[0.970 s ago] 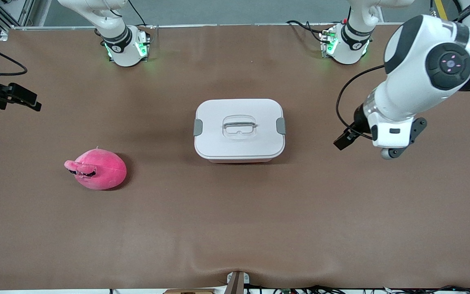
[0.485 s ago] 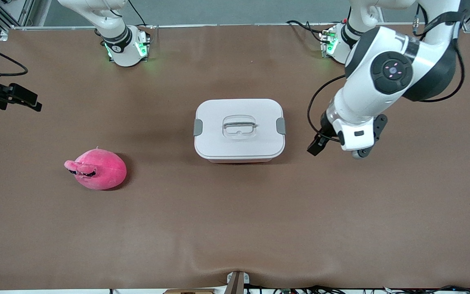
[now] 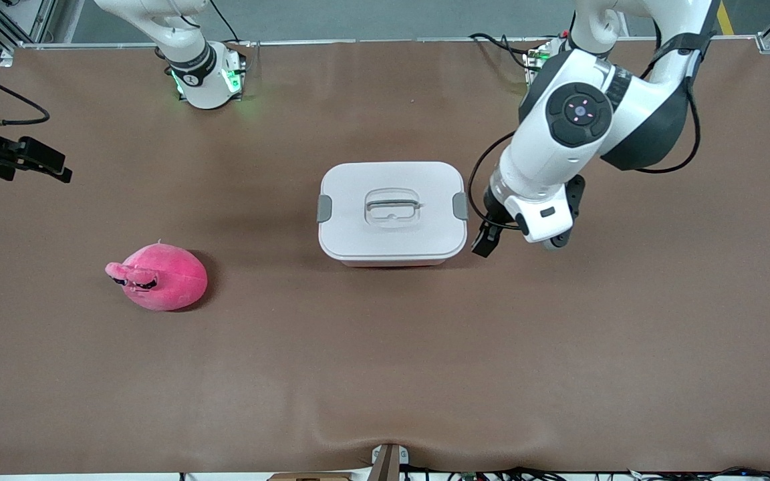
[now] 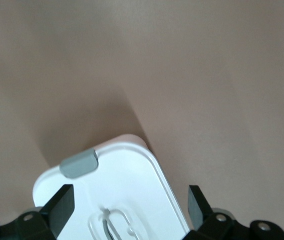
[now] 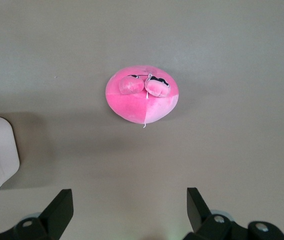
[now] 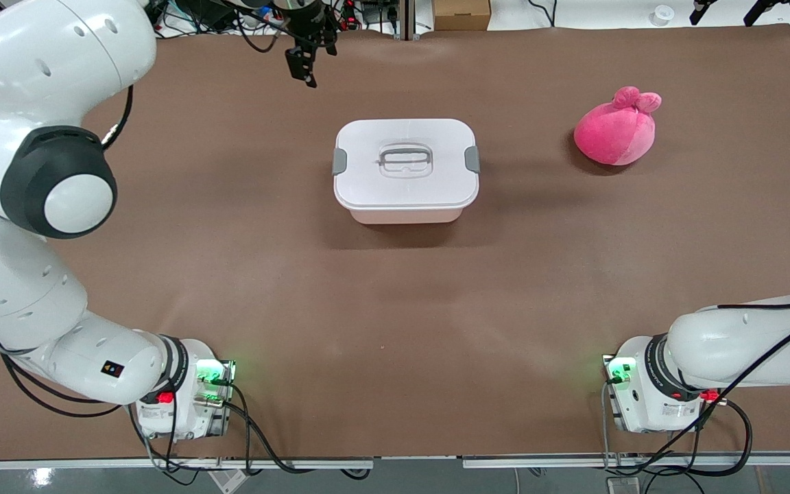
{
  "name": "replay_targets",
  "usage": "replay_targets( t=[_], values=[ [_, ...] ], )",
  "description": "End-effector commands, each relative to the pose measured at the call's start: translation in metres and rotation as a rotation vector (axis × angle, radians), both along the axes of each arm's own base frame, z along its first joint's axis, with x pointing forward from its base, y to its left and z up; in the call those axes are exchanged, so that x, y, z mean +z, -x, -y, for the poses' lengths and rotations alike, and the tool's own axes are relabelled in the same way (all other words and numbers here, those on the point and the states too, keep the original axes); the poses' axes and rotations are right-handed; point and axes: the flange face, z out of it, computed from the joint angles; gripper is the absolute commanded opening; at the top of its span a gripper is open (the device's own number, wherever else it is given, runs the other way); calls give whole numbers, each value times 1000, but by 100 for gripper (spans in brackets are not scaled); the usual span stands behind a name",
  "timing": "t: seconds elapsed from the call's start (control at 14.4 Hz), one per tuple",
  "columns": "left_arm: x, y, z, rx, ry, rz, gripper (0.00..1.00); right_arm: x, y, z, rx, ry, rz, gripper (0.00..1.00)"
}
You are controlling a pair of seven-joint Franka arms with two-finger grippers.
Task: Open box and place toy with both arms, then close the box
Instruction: 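Move the left gripper over the white lid's clear handle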
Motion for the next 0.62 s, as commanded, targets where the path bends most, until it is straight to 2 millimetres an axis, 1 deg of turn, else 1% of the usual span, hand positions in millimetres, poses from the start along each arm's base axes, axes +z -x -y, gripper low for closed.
replay_targets(
  t=[0.0,0.07,0.21,0.28,0.35,0.42,0.55],
  values=[
    [-5,-4,17,94,16,-14,100,2,-4,-1,-18,-11,3,100],
    [-10,-1,26,104,18,-13,100,1,-5,0,-20,-12,3,100],
    [-9,-1,30,142,29,-5,100,-2,-6,-2,-15,-11,-3,100],
    [-9,3,36,140,27,-5,100,-2,-7,-3,-15,-13,-3,100],
    [-9,11,47,135,26,-7,100,-3,-7,-2,-15,-13,-4,100],
    [-13,15,54,161,23,-15,100,-6,-9,-2,-15,-13,-9,100],
    [-26,20,69,206,15,-22,100,-26,-23,-3,-18,-13,-24,100]
  ],
)
